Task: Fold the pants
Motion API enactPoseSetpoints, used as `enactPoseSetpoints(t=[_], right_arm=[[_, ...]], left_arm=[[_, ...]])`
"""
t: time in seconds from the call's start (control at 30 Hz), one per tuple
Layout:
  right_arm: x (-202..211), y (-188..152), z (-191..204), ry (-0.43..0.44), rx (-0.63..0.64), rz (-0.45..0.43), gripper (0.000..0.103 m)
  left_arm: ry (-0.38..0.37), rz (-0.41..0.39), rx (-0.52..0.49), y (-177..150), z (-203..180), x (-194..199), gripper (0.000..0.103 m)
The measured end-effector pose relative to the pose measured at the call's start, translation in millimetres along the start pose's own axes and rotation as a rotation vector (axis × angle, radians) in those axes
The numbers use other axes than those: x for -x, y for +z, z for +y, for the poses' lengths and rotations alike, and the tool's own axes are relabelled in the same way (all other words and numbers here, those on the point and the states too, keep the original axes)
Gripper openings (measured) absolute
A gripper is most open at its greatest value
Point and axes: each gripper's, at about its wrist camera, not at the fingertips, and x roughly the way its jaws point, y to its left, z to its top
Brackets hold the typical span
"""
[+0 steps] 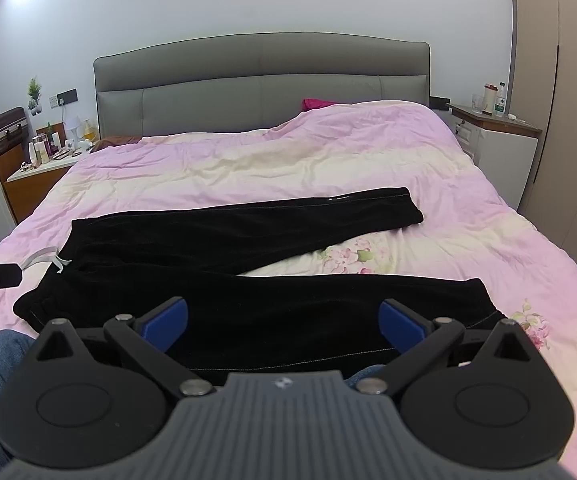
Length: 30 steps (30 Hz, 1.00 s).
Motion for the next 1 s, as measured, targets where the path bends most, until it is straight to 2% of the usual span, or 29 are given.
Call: enactPoseSetpoints(t=[1.0], right_arm=[[1.1,-2.3,-0.8,0.004,0.004,-0.007,0.098]], left_arm=[[-0.005,0.000,0.004,1.0,-0.4,4.2,0.088]])
